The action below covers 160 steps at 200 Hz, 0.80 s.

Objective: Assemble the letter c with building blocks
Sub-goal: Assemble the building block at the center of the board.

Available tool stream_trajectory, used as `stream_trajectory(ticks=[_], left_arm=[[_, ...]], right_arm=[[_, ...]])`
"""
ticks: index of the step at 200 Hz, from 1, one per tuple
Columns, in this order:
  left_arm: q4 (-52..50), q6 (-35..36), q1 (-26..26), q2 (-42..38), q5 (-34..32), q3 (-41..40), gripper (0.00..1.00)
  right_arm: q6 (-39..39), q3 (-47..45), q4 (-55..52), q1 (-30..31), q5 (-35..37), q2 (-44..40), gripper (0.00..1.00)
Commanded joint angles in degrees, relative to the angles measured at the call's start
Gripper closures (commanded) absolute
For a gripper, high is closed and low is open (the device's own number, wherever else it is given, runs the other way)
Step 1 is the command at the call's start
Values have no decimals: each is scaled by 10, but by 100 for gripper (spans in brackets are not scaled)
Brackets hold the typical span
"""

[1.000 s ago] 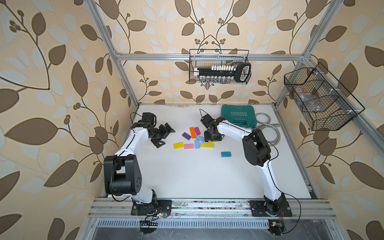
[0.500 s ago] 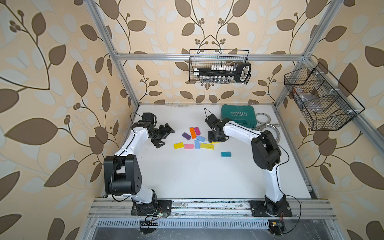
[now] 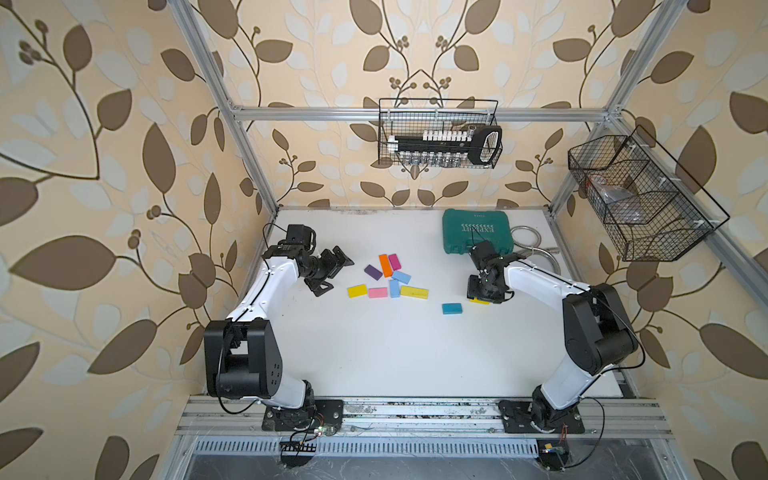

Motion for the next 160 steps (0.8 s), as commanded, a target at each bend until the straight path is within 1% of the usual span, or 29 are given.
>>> stream_trajectory(ticks=[1,64,122,146,160], left_arm=[[-8,-1,-10,-18,4,4,1],[-12,-5,-14,-18,-3,14,1],[-5,-11,-20,-18,-2,17,1],[-4,-11,-20,-18,-1,17,1],[-4,-12,-20,-18,-1,16,1]], right_arm=[[-13,-13,19,-2,-2,7,61],[-9,-27,42,0,-3,38,60],[1,-33,43,25,6,36,56],[5,-37,42,29,12,33,52],[8,-40,40,29,15,30,48]])
